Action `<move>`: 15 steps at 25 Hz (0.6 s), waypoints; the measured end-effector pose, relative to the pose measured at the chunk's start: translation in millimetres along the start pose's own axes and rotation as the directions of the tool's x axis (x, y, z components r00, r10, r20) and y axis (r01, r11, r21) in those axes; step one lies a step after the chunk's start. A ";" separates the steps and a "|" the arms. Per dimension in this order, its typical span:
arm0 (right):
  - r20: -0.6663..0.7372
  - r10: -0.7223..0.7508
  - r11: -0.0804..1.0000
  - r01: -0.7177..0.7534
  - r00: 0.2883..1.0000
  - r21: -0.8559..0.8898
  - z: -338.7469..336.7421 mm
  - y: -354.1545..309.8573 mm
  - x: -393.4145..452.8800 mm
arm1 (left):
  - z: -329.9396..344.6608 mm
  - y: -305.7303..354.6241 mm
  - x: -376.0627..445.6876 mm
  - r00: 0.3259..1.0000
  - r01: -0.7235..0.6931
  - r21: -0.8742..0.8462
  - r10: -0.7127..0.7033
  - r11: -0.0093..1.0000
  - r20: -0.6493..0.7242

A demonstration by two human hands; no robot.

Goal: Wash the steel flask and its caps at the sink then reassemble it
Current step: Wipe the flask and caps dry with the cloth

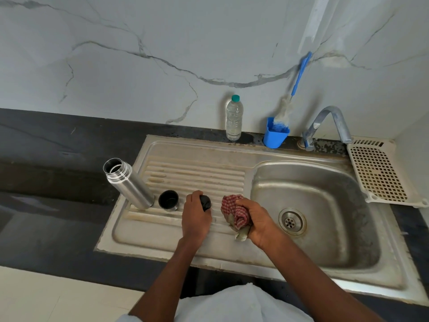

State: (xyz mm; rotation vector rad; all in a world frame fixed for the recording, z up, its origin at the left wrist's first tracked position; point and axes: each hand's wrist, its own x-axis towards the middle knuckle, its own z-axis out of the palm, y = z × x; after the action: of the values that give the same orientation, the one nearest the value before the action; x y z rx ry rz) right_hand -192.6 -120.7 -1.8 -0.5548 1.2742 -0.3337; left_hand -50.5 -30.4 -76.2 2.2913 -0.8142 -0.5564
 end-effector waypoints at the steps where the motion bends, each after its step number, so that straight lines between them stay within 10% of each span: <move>1: -0.027 -0.034 0.999 0.034 0.999 -0.014 -1.6 0.0 2.0 | -0.3 -0.7 -0.4 1.000 -0.003 0.007 0.003 1.000 0.008; 6: -0.014 -0.137 0.989 0.136 0.991 -0.058 -14.3 -6.2 0.5 | -8.1 12.9 -9.1 0.987 -0.104 0.065 0.111 0.992 -0.118; 9: 0.097 -0.138 0.990 0.137 0.986 0.016 -29.2 -15.4 -7.7 | -11.6 47.0 -25.7 0.977 -0.135 -0.258 0.086 0.957 -0.194; 15: 0.203 -0.165 0.984 0.147 0.965 0.099 -76.4 -37.0 -24.7 | 7.6 108.6 -57.1 0.994 0.068 -0.502 -0.015 0.862 0.108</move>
State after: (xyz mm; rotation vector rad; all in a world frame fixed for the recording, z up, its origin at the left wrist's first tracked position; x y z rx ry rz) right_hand -270.2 -153.9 24.6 -0.6044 1.0103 -0.4457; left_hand -139.8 -61.0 2.5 1.8077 -0.5775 -0.8060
